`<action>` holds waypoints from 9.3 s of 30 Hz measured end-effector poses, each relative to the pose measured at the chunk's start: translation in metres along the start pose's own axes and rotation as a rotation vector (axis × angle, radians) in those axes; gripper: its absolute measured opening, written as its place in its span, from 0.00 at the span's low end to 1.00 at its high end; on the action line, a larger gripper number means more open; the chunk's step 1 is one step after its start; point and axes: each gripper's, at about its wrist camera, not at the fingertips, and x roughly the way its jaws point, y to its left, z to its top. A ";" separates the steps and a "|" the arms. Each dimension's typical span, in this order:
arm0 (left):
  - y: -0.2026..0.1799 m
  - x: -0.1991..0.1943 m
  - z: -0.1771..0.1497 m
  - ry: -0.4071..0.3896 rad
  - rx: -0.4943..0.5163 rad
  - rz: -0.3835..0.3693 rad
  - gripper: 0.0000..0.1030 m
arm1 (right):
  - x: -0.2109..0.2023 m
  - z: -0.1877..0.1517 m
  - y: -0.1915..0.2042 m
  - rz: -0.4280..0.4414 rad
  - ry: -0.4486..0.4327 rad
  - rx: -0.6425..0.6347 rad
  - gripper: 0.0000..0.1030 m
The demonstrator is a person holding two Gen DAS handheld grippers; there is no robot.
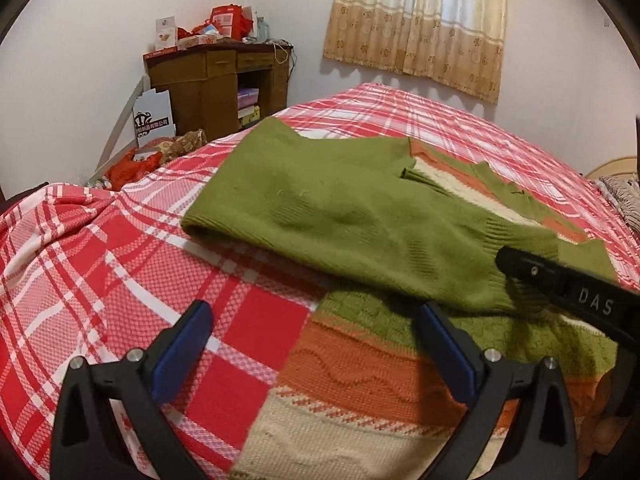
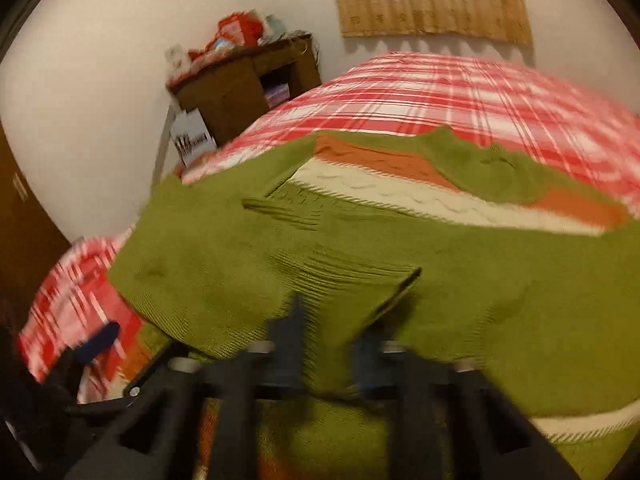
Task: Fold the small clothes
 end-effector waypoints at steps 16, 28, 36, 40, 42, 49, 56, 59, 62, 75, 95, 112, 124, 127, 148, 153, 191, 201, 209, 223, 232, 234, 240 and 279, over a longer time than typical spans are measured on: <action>0.002 0.001 0.000 0.005 -0.002 0.012 1.00 | -0.161 0.101 -0.009 -0.149 -0.390 -0.180 0.04; 0.004 0.002 0.000 0.004 0.002 0.023 1.00 | -0.083 -0.002 -0.154 -0.364 -0.075 0.030 0.04; 0.003 0.003 0.000 0.007 0.008 0.031 1.00 | -0.098 -0.023 -0.182 -0.635 -0.066 0.093 0.52; 0.002 0.003 0.000 0.006 0.010 0.035 1.00 | -0.138 -0.030 -0.183 -0.516 -0.167 0.159 0.52; 0.003 0.004 0.000 0.005 0.011 0.038 1.00 | -0.133 -0.030 -0.174 -0.377 -0.130 0.152 0.44; 0.001 0.004 -0.001 0.005 0.012 0.039 1.00 | -0.073 -0.046 -0.151 -0.313 0.013 0.100 0.37; 0.002 0.001 -0.001 0.010 0.009 0.027 1.00 | -0.145 -0.053 -0.148 -0.255 -0.066 0.174 0.37; 0.003 0.001 0.000 0.018 0.012 0.020 1.00 | -0.204 -0.075 -0.146 -0.267 -0.146 0.155 0.37; 0.004 -0.002 0.002 0.050 0.044 -0.001 1.00 | -0.257 -0.104 -0.141 -0.262 -0.182 0.159 0.52; 0.057 -0.108 -0.064 0.152 0.200 -0.232 1.00 | -0.287 -0.243 -0.119 -0.101 0.012 0.252 0.63; 0.064 -0.126 -0.120 0.314 0.237 -0.377 0.65 | -0.260 -0.302 -0.091 -0.005 0.158 0.333 0.52; 0.064 -0.150 -0.083 0.304 0.155 -0.517 0.10 | -0.289 -0.266 -0.105 0.147 0.038 0.396 0.07; 0.009 -0.089 0.009 0.279 0.171 -0.508 0.10 | -0.247 -0.148 -0.160 0.045 -0.128 0.425 0.02; 0.000 -0.068 0.016 0.322 0.169 -0.484 0.10 | -0.240 -0.145 -0.160 0.030 -0.137 0.396 0.02; 0.003 -0.075 -0.009 0.306 0.247 -0.450 0.10 | -0.211 -0.194 -0.077 0.115 0.220 -0.206 0.54; 0.003 -0.079 -0.015 0.320 0.244 -0.465 0.10 | -0.197 -0.222 -0.042 0.066 0.350 -0.545 0.48; -0.059 -0.018 0.002 0.227 0.660 -0.458 0.67 | -0.197 -0.179 -0.176 -0.130 0.033 0.268 0.08; -0.043 -0.031 0.018 0.212 0.504 -0.545 0.11 | -0.219 -0.164 -0.162 -0.150 -0.030 0.261 0.08; -0.035 -0.043 0.064 0.176 0.341 -0.594 0.11 | -0.250 -0.114 -0.150 -0.144 -0.143 0.185 0.08; -0.035 0.003 0.139 0.121 0.175 -0.536 0.11 | -0.209 -0.015 -0.178 -0.204 -0.183 0.107 0.08; -0.042 0.039 0.174 0.099 0.123 -0.508 0.11 | -0.168 0.045 -0.197 -0.253 -0.212 0.089 0.07; -0.042 0.048 0.180 0.098 0.104 -0.511 0.11 | -0.162 0.052 -0.203 -0.260 -0.216 0.094 0.06; -0.055 0.072 0.189 0.095 0.096 -0.487 0.11 | -0.131 0.063 -0.222 -0.301 -0.218 0.119 0.00; -0.025 0.147 0.138 0.162 -0.135 -0.335 0.30 | -0.036 0.030 -0.211 -0.358 0.040 0.063 0.07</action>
